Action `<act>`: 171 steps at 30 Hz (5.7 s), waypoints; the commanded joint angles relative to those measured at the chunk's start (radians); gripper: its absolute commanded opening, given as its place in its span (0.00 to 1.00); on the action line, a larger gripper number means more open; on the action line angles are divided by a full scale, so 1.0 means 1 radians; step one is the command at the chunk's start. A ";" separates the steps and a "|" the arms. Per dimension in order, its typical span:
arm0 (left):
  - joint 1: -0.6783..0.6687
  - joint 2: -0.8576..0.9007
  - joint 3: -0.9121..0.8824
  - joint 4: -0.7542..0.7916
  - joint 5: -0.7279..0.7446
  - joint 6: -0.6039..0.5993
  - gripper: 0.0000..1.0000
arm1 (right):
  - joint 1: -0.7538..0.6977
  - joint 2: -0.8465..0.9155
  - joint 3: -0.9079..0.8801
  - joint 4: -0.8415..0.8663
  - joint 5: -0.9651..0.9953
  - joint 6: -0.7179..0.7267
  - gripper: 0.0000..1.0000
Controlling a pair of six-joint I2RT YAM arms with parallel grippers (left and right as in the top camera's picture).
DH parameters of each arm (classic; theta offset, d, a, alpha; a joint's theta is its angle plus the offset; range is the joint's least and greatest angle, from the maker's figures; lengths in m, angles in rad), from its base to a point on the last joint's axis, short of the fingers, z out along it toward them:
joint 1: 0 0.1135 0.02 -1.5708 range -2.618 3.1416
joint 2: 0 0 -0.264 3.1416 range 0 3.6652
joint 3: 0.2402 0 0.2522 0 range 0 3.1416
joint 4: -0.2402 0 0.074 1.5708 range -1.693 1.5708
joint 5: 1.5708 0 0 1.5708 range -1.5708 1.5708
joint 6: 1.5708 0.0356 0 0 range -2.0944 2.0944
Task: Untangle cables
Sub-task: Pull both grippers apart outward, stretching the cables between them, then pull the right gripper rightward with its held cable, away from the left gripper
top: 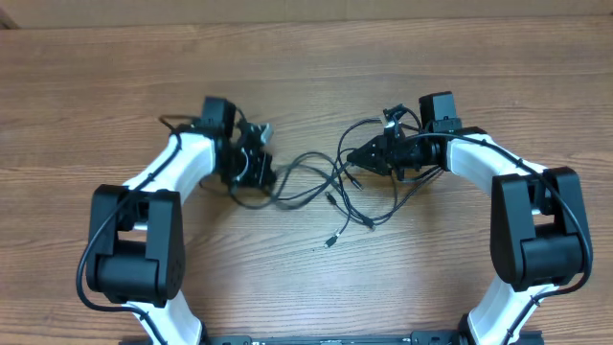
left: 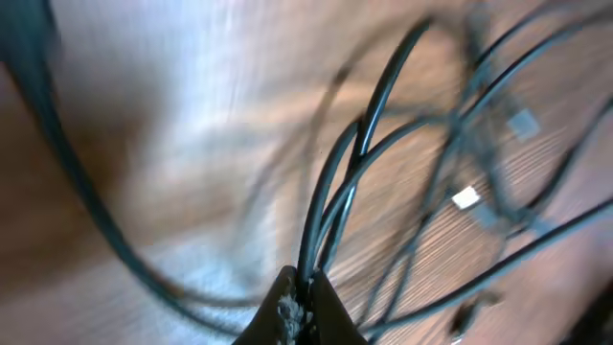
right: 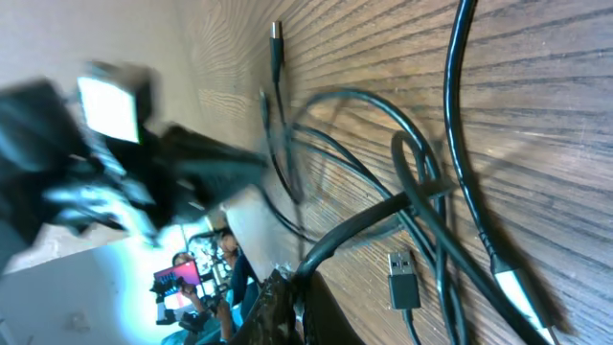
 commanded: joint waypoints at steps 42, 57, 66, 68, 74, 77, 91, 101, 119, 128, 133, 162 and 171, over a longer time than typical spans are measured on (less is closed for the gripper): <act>-0.107 0.010 0.031 0.157 -0.202 0.094 0.04 | -0.026 0.003 -0.002 0.227 0.063 0.217 0.93; -0.107 0.010 0.031 0.158 -0.202 0.094 0.04 | 0.116 0.003 -0.003 0.164 0.098 0.188 0.91; -0.107 0.010 0.031 0.158 -0.202 0.094 0.04 | 0.248 0.003 -0.003 0.278 0.295 0.410 0.79; -0.107 0.010 0.031 0.158 -0.202 0.094 0.04 | 0.275 0.003 -0.003 0.318 0.327 0.463 0.76; -0.107 0.010 0.031 0.159 -0.202 0.093 0.04 | 0.328 0.003 -0.003 0.339 0.479 0.563 0.61; -0.107 0.010 0.031 0.161 -0.202 0.093 0.04 | 0.340 0.003 -0.003 0.340 0.515 0.588 0.53; -0.107 0.010 0.031 0.163 -0.195 0.093 0.04 | 0.341 0.003 -0.002 0.353 0.426 0.572 0.04; -0.107 0.003 0.038 0.153 -0.168 0.093 0.04 | 0.243 -0.136 -0.002 0.305 0.256 0.383 0.04; -0.106 -0.050 0.041 0.127 -0.233 0.101 0.04 | -0.039 -0.338 -0.002 -0.010 -0.158 0.086 0.04; -0.106 -0.050 0.041 0.128 -0.268 0.101 0.04 | -0.100 -0.338 -0.002 -0.006 -0.203 0.033 0.04; -0.106 -0.050 0.041 0.127 -0.333 0.101 0.04 | -0.100 -0.338 -0.002 -0.121 0.069 0.033 0.04; -0.106 -0.050 0.041 0.123 -0.396 0.100 0.99 | -0.094 -0.333 -0.003 -0.465 0.844 0.071 0.64; -0.107 -0.050 0.041 0.116 -0.352 0.064 0.71 | 0.004 -0.272 -0.003 -0.430 0.807 0.071 0.65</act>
